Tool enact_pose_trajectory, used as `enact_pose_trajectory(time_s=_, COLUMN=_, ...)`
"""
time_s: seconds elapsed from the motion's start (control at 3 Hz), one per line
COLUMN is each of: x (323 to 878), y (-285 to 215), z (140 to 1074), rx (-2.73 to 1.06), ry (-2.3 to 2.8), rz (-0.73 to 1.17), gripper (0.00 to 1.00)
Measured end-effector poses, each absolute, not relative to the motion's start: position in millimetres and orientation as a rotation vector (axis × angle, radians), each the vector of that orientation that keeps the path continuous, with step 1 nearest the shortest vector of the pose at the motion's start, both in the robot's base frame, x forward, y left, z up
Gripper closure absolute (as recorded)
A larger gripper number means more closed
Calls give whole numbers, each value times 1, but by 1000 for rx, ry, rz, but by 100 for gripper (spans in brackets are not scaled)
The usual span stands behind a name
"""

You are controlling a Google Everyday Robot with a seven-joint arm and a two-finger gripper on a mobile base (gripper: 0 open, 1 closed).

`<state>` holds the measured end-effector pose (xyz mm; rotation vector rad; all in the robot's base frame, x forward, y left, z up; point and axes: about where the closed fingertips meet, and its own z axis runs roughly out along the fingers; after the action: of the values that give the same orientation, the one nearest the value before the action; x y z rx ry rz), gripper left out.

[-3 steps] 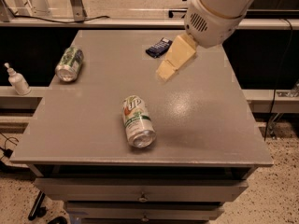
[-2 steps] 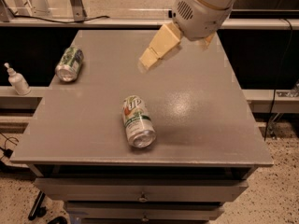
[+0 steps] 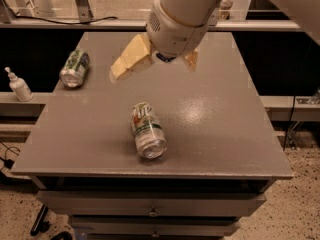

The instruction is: Place 7up can upright

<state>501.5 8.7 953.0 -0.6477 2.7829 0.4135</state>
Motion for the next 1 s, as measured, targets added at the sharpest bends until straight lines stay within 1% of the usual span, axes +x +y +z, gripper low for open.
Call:
enact_pose_trajectory(time_s=0.33, x=481, y=33, z=928, rx=-543, ry=2844, rz=361, gripper=0)
enact_pose_trajectory(time_s=1.0, x=478, y=32, z=925, rx=-511, ry=2849, rz=361, gripper=0)
